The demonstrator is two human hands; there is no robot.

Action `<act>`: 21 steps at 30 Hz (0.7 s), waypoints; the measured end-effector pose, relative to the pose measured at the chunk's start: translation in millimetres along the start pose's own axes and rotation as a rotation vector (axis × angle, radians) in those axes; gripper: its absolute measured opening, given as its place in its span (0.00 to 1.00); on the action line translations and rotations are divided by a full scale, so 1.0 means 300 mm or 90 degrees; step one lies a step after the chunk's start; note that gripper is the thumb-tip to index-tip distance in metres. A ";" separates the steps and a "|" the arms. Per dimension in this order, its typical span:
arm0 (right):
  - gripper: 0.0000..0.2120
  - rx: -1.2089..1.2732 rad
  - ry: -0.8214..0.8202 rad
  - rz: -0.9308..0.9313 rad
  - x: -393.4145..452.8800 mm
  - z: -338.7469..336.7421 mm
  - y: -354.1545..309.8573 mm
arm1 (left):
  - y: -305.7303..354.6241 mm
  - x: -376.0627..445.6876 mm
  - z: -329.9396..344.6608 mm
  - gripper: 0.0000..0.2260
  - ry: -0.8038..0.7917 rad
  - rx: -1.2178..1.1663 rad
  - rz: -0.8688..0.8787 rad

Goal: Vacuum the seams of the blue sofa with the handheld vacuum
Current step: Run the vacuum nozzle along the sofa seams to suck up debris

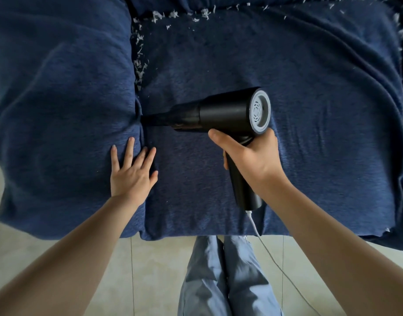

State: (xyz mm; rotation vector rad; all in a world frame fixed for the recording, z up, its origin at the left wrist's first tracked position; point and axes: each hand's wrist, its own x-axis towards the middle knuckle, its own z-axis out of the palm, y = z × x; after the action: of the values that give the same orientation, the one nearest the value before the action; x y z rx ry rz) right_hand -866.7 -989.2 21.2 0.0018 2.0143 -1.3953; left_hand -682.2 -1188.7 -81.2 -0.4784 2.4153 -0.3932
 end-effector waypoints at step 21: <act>0.18 -0.061 0.013 -0.011 0.062 0.045 -0.049 | 0.003 0.001 0.002 0.32 0.024 -0.056 -0.003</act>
State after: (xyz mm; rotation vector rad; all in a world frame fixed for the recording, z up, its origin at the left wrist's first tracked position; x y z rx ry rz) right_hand -879.1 -1013.4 21.0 -0.0443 2.1006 -1.3142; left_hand -682.3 -1188.0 -82.2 -0.5192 2.4757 -0.3007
